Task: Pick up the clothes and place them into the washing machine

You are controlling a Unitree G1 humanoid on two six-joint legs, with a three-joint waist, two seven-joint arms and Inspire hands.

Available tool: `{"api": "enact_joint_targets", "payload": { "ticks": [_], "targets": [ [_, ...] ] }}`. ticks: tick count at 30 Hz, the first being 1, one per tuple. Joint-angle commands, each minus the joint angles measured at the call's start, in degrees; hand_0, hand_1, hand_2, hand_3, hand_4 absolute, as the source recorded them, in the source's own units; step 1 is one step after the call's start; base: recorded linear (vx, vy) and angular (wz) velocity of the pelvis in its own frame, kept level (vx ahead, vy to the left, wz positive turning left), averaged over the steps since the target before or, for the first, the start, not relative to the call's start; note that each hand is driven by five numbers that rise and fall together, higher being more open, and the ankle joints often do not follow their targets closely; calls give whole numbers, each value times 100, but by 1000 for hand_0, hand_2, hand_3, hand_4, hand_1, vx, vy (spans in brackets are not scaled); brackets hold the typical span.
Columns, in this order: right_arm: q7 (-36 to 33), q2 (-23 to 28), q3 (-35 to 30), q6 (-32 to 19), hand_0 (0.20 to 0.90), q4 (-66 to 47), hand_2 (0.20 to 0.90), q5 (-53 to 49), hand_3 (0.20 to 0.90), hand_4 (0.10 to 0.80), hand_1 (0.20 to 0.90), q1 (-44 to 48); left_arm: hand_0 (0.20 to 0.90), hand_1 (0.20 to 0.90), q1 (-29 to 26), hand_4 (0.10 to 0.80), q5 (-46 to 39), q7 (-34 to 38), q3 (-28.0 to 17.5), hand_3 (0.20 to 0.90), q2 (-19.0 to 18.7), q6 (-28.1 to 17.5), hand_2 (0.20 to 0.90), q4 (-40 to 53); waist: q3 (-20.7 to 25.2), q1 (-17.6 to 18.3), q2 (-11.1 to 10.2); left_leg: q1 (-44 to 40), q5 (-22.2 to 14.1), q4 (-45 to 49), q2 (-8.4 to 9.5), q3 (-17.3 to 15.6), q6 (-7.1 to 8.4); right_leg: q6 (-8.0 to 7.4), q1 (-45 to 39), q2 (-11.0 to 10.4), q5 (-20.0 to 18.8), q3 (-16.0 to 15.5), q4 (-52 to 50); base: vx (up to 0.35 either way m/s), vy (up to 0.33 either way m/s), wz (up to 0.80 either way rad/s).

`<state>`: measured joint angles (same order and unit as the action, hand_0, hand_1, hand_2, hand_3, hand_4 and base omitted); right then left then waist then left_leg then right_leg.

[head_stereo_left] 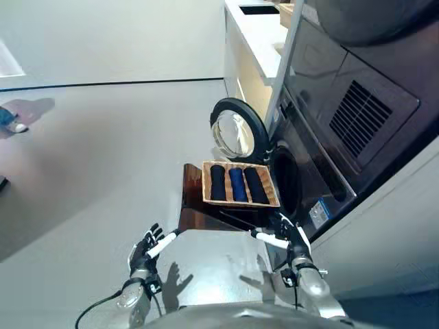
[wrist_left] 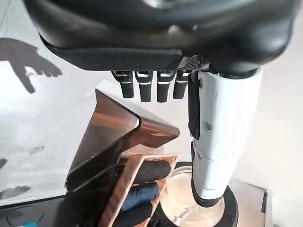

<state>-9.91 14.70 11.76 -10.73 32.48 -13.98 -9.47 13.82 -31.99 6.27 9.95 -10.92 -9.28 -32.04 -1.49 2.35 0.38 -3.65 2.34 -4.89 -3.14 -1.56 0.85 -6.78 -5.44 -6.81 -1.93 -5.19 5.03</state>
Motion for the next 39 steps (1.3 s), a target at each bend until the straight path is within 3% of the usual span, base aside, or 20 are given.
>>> {"api": "enact_joint_targets", "payload": {
  "ticks": [1, 20, 39],
  "targets": [
    [-7, 77, -151, -387, 900, -268, 900, -118, 900, 800, 900, 586, 900, 900, -534, 800, 68, -109, -206, 900, -72, -480, 900, 221, -55, -73, -133, -233, -364, -11, 125, 128, 205, -117, 144, 68, -199, -24, -3, 0, 0, 0],
    [-45, 77, -216, -361, 900, -167, 900, -131, 900, 800, 900, 549, 900, 900, -573, 800, 141, -20, -251, 900, -44, -485, 900, 107, -71, -49, -145, -253, -381, -11, 136, 128, 183, -142, 135, 34, -212, -1, -3, 0, 0, 0],
    [-9, 91, -209, -323, 900, -170, 900, -154, 900, 800, 900, 639, 900, 900, -638, 800, 230, -61, -163, 900, -95, -493, 900, 171, -122, -105, -220, -186, -403, -11, 272, 152, 84, -200, 190, -102, -249, 7, -40, 1, 10, 0]
  ]
}}
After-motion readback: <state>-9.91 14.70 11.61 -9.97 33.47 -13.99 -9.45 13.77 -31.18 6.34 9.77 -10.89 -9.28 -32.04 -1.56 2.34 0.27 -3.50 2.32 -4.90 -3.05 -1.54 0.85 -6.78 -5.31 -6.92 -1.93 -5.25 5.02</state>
